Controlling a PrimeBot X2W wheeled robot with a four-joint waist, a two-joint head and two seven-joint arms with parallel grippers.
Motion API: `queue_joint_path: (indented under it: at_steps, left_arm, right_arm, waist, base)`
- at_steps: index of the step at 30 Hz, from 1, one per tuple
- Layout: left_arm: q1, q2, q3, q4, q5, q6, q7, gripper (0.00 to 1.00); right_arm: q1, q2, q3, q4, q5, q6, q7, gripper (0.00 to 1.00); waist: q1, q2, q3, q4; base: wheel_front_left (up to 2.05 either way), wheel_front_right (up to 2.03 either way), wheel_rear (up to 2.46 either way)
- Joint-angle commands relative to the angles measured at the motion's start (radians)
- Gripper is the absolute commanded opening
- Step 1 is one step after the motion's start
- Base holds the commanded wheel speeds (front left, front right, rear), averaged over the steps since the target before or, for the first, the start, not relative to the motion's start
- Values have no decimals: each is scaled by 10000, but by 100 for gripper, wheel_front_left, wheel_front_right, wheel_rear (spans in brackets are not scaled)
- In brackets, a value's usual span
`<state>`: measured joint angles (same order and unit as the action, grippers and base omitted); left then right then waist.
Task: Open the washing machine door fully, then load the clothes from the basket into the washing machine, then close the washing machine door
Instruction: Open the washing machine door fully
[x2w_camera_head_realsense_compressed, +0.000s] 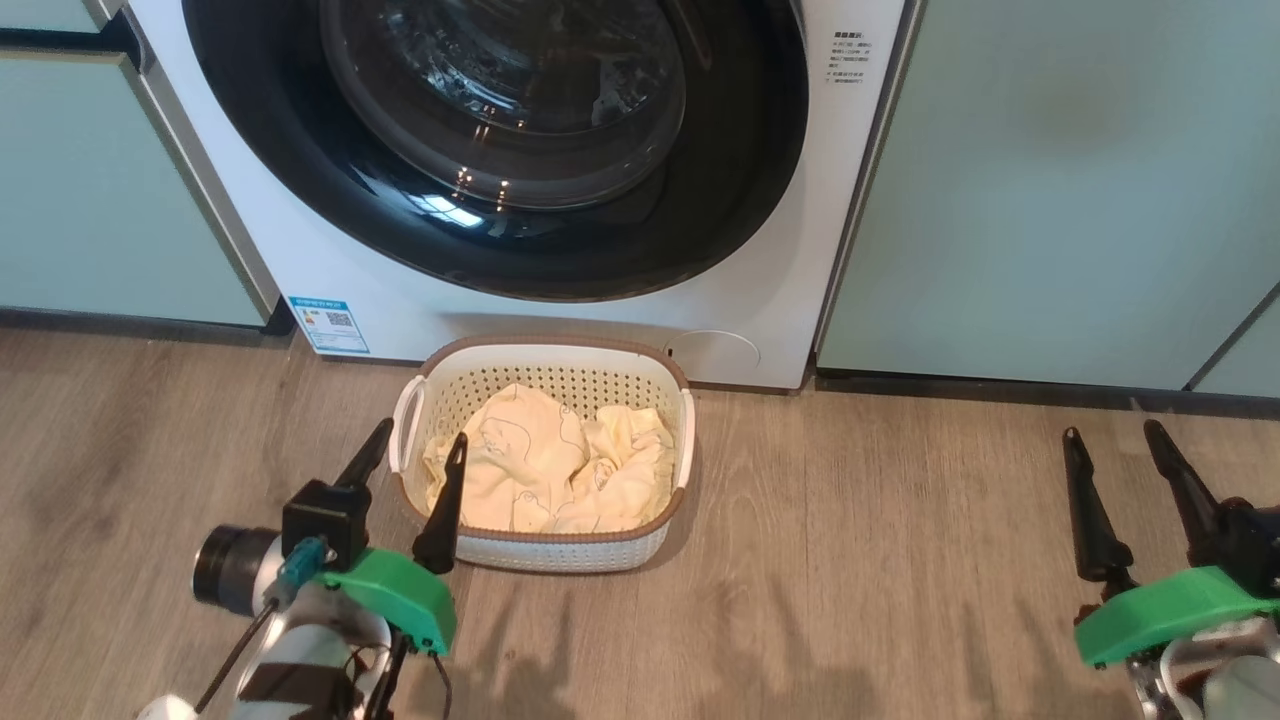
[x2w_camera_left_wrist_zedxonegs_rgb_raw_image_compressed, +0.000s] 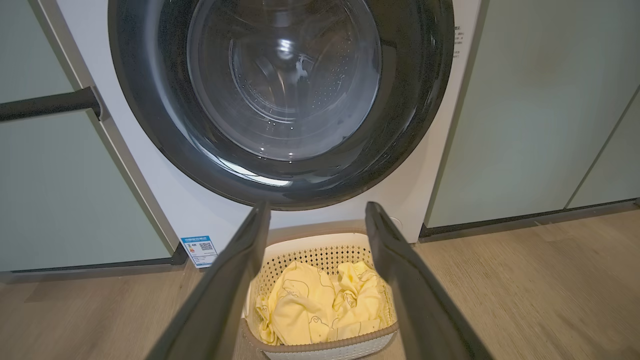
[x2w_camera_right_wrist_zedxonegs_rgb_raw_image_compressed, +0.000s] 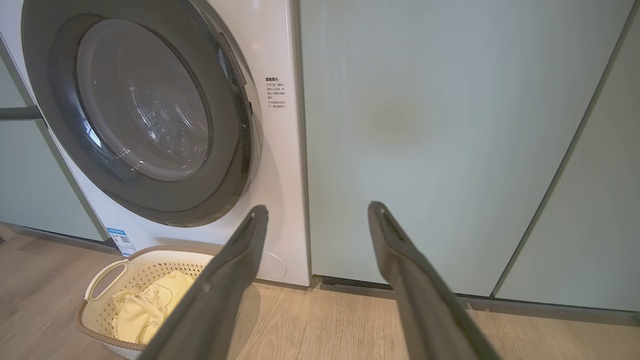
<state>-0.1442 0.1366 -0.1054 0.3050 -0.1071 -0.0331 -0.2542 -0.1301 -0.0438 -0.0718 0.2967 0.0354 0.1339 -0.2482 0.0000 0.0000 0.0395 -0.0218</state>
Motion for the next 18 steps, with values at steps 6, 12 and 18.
queue_joint_path:
  at_steps: [6, 12, 18]
  left_arm:
    - [-358, 176, 357, -259, 65, 49, -76, 100]
    - [-374, 154, 381, -218, 59, 84, -76, 100]
    - [-385, 158, 434, -170, 39, 120, -76, 100]
  right_arm:
    - [-407, -65, 195, -324, 158, -32, -136, 100]
    - [-411, -65, 195, -338, 177, -32, -136, 100]
    - [-405, -65, 184, -334, 184, -32, -136, 100]
  waist:
    - [0, 0, -4, -10]
    - [0, 0, -2, -10]
    - [0, 0, 27, 2]
  base:
    - [0, 0, 0]
    - [0, 0, 0]
    - [0, 0, 0]
